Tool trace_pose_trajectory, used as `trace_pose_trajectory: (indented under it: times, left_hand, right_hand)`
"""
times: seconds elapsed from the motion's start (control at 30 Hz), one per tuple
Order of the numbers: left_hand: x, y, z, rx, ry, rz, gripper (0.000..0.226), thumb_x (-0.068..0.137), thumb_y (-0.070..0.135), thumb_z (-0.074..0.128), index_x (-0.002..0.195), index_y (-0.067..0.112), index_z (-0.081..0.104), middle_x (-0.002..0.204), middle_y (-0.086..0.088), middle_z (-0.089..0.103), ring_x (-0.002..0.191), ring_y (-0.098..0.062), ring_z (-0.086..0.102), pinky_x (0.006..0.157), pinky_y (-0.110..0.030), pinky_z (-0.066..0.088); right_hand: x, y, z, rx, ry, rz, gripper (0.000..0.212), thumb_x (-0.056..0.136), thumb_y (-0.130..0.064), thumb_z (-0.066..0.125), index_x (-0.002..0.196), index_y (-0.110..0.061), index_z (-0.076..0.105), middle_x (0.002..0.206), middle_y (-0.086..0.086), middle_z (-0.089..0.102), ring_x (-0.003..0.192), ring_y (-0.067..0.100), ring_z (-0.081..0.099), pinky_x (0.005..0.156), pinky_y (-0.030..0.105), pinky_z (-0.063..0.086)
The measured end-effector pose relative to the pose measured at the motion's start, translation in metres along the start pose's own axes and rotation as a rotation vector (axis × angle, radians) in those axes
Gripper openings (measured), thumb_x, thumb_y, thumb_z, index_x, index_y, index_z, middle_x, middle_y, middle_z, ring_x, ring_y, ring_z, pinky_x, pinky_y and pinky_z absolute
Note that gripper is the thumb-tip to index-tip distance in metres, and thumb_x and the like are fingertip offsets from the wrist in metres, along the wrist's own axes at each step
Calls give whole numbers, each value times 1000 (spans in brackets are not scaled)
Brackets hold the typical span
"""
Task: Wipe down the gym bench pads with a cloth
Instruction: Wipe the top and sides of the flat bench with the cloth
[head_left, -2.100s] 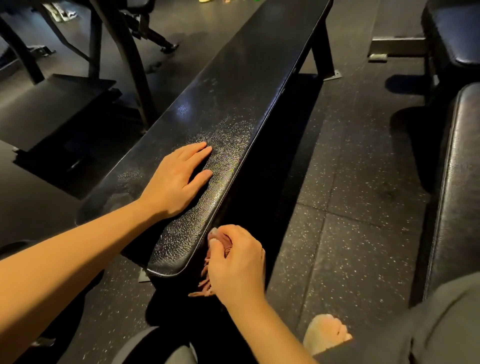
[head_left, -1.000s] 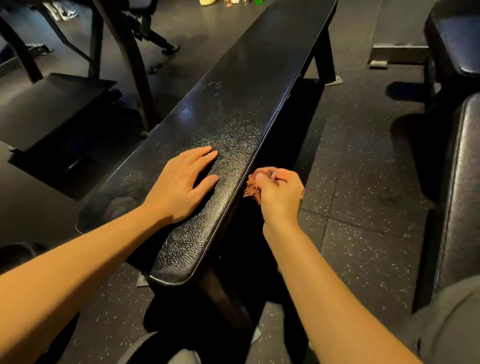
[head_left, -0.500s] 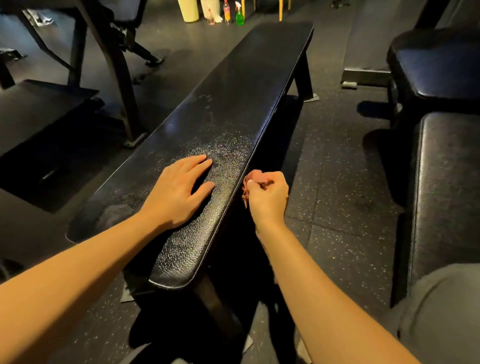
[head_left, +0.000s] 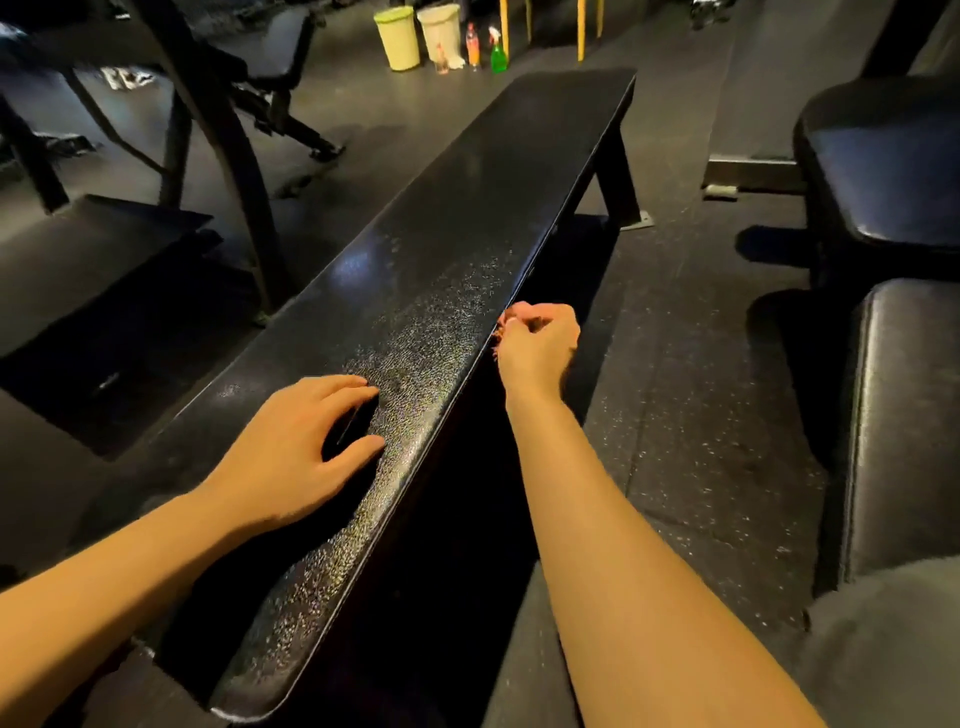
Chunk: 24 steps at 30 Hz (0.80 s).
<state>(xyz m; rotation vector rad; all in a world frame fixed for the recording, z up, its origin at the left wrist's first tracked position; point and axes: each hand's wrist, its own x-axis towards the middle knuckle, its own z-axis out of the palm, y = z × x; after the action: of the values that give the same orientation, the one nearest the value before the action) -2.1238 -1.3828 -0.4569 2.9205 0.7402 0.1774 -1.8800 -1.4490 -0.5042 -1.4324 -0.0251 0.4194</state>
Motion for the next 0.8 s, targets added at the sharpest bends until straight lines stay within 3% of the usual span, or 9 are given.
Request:
trace_pose_trajectory:
  times: [0.13,0.2,0.27,0.4,0.5,0.6,0.67,0.8]
  left_hand:
    - [80,29,-2,-1,34,-23,62,91,63,50,135,21,62,138,5,60,127,-16,54,108,-33,38]
    - [128,43,9,-54,60,-62,64,91,62,51,137,19,61,142,2,58,131,-19,52,111,-36,37]
    - [168,51,22,-106,94,-111,64,91,59,54,138,17,61,144,-2,57,134,-22,51,113,-41,38]
    - [213,58,41,-135,126,-189,66,92,58,53,143,17,56,149,-2,51,138,-24,46,116,-50,34]
    - [218,60,50,-76,105,-194,65,95,55,49,147,17,52,152,0,45,141,-24,42,119,-53,29]
    - [219,65,49,-66,109,-215,60,95,50,50,147,19,53,153,2,46,141,-20,42,121,-53,25]
    - [221,67,49,-41,113,-235,59,96,50,49,147,21,52,153,4,46,144,-16,39,124,-51,20]
    - [220,72,49,5,90,-255,60,97,52,46,149,24,50,155,6,44,147,-11,36,126,-47,17]
  right_hand:
    - [107,-32,22,-133,6,95,16,90,-4,59,75,-6,63,61,2,58,53,23,57,47,29,45]
    - [154,-45,23,-172,-59,191,18,89,-4,62,72,-8,56,65,5,59,57,23,57,46,29,44]
    - [195,-56,21,-228,-77,270,8,83,-3,65,81,-2,57,82,14,66,67,26,59,51,31,45]
    - [237,-89,11,-236,-258,380,23,84,14,59,69,-4,60,71,14,59,57,24,54,43,26,43]
    - [231,-95,8,-309,-425,294,20,79,12,60,66,-3,62,67,12,60,59,24,55,50,28,47]
    - [218,-85,-1,-295,-553,187,15,82,3,68,70,-6,71,77,2,70,66,17,63,60,31,55]
    - [205,-77,-7,-207,-595,146,3,85,-1,71,87,-2,71,89,1,76,73,17,72,58,28,56]
    - [154,-56,-25,-153,-732,-1,16,81,-2,74,92,-8,65,88,-11,73,73,11,73,63,28,58]
